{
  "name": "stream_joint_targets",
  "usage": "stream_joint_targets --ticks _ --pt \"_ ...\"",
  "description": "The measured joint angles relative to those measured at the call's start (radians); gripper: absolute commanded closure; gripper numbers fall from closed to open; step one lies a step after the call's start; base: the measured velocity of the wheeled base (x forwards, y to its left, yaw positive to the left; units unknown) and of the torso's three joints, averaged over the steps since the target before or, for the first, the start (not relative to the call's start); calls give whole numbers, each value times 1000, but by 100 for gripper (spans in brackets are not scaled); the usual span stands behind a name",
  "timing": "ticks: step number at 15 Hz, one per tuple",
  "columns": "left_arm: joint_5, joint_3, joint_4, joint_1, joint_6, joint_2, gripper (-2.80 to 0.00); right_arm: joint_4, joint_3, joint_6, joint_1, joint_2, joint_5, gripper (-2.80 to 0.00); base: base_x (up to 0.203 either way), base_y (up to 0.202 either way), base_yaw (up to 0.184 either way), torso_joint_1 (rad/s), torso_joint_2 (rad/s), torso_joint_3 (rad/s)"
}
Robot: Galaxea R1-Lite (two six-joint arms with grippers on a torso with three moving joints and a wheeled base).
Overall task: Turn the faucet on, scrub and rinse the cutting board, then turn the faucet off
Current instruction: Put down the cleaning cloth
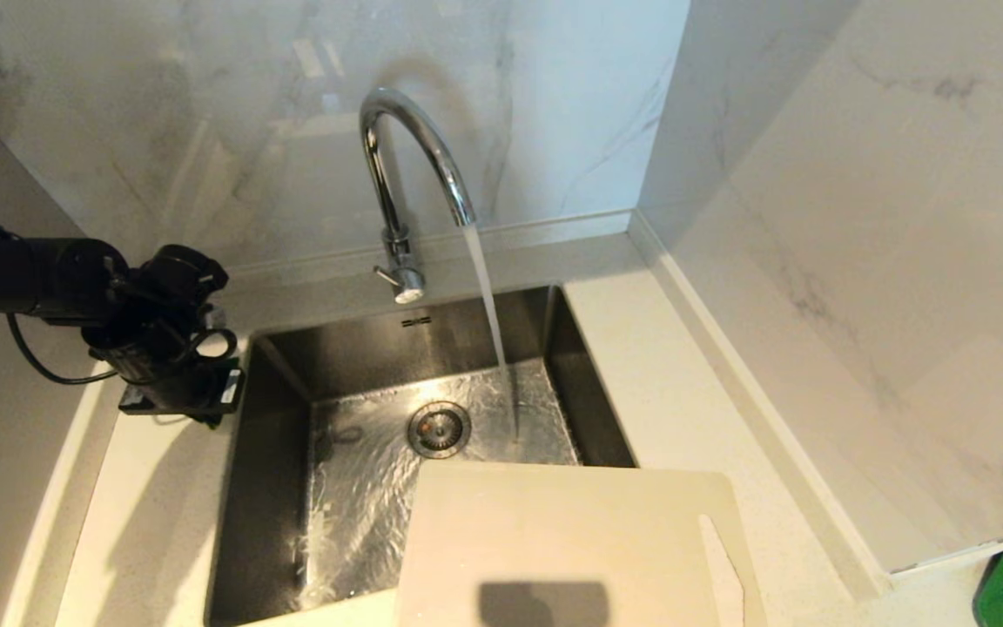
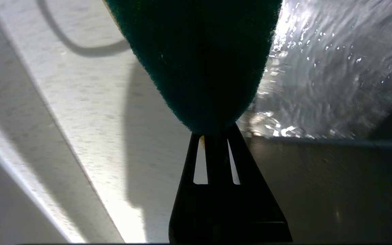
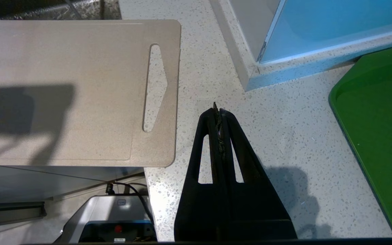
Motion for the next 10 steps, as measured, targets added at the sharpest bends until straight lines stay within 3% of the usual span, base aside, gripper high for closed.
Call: stream_joint_targets --ticks 4,5,10 --pt "1 1 -1 107 -21 37 0 0 0 0 -1 0 0 0 0 0 0 0 0 0" --pt "2 -3 -1 125 -20 43 -280 0 0 0 -1 0 0 0 0 0 0 0 0 0" --pt "1 -7 0 149 -19 51 -280 0 0 0 -1 0 0 0 0 0 0 0 0 0"
